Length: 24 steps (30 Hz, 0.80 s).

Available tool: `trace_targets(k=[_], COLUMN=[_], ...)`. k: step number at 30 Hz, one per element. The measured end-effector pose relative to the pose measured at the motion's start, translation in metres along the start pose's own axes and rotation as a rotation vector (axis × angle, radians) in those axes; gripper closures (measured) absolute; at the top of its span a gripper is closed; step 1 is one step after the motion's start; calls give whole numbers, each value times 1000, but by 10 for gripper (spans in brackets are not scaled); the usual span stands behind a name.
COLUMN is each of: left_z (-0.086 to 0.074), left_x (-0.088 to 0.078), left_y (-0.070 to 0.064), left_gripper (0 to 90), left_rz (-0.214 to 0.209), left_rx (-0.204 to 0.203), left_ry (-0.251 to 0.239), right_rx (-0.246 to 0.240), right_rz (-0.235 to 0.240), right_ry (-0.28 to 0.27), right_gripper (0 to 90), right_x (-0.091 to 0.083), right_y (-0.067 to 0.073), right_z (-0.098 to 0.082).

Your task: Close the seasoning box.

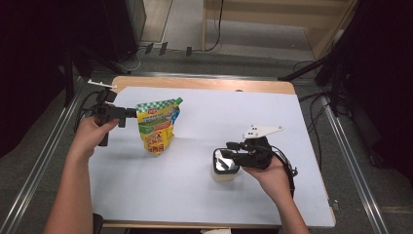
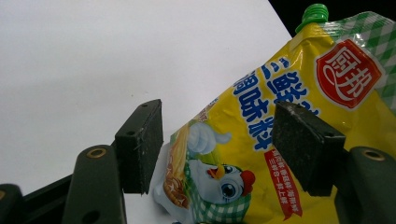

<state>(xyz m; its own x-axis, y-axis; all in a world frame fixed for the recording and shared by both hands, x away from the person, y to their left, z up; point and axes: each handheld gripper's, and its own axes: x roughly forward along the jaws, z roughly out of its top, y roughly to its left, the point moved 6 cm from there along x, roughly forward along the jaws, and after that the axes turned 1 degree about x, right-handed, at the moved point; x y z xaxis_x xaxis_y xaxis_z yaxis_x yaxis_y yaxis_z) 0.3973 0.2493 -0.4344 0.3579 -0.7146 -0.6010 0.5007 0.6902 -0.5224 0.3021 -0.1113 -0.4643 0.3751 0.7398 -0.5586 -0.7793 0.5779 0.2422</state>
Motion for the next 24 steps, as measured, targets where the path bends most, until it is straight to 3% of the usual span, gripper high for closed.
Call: trace_targets(k=[8,16,19,24], left_z=[0,-1,-1,-2], left_x=[0,2,3,3], left_y=[0,1,1,1], left_gripper=[346,346,346,346], left_rz=[-1,3,4,3], left_rx=[-3,-2,-2,-2], left_ry=[0,10,13,15], right_rx=[39,56,36,64], right_rz=[-35,-80,-99,-122], right_ry=[-18,-55,-82,-95], right_gripper=[474,438,431,419], right_x=[-5,-16,-20,-26], right_y=[-15,-32,-38,-50], right_z=[-3,-6,-7,-12])
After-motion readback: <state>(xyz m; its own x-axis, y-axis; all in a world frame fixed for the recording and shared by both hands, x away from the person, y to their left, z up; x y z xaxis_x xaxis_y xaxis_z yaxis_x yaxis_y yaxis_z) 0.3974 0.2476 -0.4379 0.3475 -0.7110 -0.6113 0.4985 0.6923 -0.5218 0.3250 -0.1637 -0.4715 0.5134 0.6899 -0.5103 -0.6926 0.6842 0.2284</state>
